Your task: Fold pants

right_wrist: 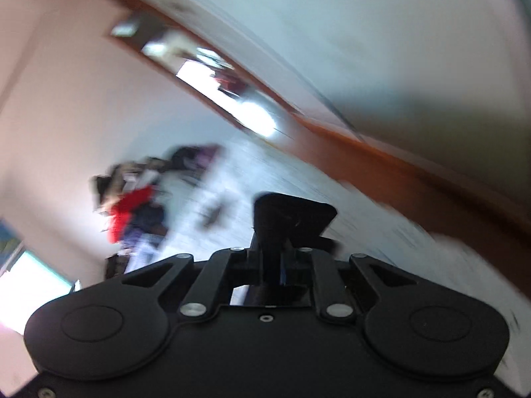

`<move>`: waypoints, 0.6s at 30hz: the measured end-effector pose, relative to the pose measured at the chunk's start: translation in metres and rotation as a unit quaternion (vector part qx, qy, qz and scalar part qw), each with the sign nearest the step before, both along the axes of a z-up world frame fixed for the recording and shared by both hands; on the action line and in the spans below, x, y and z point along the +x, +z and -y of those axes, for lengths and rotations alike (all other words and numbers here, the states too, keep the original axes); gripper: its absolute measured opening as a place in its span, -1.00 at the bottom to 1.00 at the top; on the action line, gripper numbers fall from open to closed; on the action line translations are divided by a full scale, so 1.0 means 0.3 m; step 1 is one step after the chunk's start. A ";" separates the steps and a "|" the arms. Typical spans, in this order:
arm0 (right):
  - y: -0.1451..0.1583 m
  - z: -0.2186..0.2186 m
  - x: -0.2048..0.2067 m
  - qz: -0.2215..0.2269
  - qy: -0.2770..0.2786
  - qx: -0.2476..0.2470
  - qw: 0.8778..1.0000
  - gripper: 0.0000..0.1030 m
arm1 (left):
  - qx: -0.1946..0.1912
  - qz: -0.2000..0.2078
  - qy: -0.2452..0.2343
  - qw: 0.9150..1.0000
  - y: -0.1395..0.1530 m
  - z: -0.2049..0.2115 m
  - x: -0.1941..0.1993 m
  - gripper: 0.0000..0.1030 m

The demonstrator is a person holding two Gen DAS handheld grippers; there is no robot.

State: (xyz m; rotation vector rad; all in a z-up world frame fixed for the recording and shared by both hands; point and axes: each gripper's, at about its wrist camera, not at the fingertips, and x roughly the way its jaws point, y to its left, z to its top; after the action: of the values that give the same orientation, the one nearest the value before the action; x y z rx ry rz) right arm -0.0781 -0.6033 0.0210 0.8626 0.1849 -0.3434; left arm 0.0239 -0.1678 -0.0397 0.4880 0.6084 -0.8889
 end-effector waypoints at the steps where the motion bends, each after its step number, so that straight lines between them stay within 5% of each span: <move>1: 0.040 -0.017 0.001 0.008 0.002 -0.023 1.000 -0.82 | -0.005 0.003 0.002 1.000 0.006 0.000 -0.001 0.42; 4: 0.003 -0.015 -0.019 -0.041 -0.025 -0.028 0.998 -0.83 | -0.010 0.009 0.005 1.000 0.016 -0.001 -0.003 0.47; 8: -0.278 0.065 -0.054 -0.185 -0.044 0.085 0.978 -0.67 | -0.002 -0.009 -0.003 1.000 -0.004 -0.002 0.002 0.47; 9: -0.315 0.063 -0.072 -0.192 -0.051 0.097 0.975 -0.78 | 0.006 -0.008 -0.004 1.000 -0.011 0.002 0.001 0.47; 10: -0.308 0.050 -0.094 -0.182 -0.063 0.092 0.977 -0.59 | 0.013 -0.004 -0.005 1.000 -0.015 0.005 -0.001 0.47; 11: -0.277 0.036 -0.102 -0.194 -0.077 0.078 0.975 -0.16 | 0.017 0.002 -0.006 1.000 -0.016 0.005 -0.004 0.47; 13: -0.167 -0.025 -0.090 -0.243 -0.128 -0.035 0.961 0.47 | 0.015 0.010 -0.005 1.000 -0.011 0.002 -0.007 0.47; 16: -0.013 -0.192 0.007 -0.314 -0.152 -0.281 0.894 0.84 | -0.003 0.009 0.003 1.000 0.003 -0.005 -0.002 0.48; 17: 0.018 -0.247 0.037 -0.308 -0.131 -0.324 0.885 0.86 | -0.008 0.006 0.009 1.000 0.004 -0.003 0.003 0.48; 18: 0.040 -0.288 0.056 -0.286 -0.089 -0.330 0.895 0.88 | -0.011 0.004 0.016 1.000 0.004 0.000 0.008 0.48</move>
State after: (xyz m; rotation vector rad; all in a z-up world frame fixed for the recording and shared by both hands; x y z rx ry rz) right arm -0.0612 -0.5169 0.0330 0.0812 0.5040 -0.7799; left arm 0.0262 -0.1679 -0.0384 0.4608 0.5973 -0.8625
